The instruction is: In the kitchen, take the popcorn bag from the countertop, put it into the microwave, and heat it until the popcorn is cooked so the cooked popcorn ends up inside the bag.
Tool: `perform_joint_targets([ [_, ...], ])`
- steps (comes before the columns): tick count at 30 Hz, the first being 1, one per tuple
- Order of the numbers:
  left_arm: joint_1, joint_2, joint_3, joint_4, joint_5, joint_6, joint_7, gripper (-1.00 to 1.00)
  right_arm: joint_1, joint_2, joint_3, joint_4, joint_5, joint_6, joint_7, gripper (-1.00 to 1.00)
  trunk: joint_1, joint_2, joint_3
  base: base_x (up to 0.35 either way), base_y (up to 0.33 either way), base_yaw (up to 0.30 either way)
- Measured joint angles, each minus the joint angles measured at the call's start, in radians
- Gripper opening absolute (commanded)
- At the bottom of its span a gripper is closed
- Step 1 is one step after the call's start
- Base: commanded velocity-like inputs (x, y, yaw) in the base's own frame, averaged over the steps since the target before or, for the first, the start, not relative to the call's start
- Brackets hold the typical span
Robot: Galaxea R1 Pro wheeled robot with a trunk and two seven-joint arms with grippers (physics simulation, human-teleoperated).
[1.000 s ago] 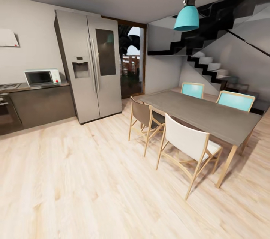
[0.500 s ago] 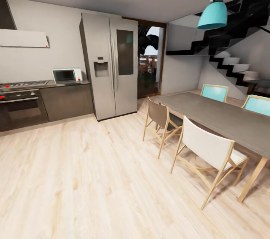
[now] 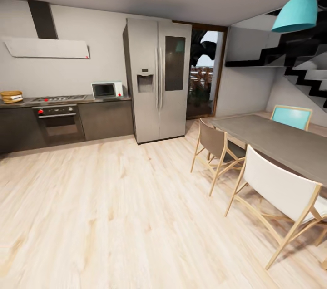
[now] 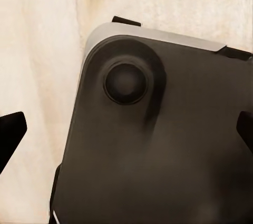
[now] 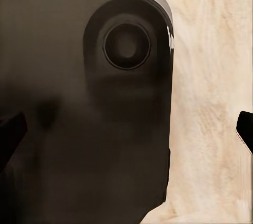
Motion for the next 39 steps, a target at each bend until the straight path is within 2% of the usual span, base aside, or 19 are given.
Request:
perform_joint_targets([
  [11,0.000,0.001,-0.004,-0.001,-0.010,0.000,-0.001,1.00,0.000,0.000,0.000,0.000,0.001,0.000,0.000,1.00,0.000,0.000,0.000,0.000,0.000,0.299],
  [17,0.000,0.003,0.001,0.001,0.001,0.000,-0.001,1.00,0.000,0.000,0.000,0.001,0.001,0.000,0.000,1.00,0.000,0.000,0.000,0.000,0.000,0.299],
  [39,0.000,0.001,0.001,0.001,0.002,0.001,-0.001,1.00,0.000,-0.001,-0.001,0.001,-0.002,-0.007,0.000,1.00,0.000,0.000,0.000,0.000,0.000,0.299],
])
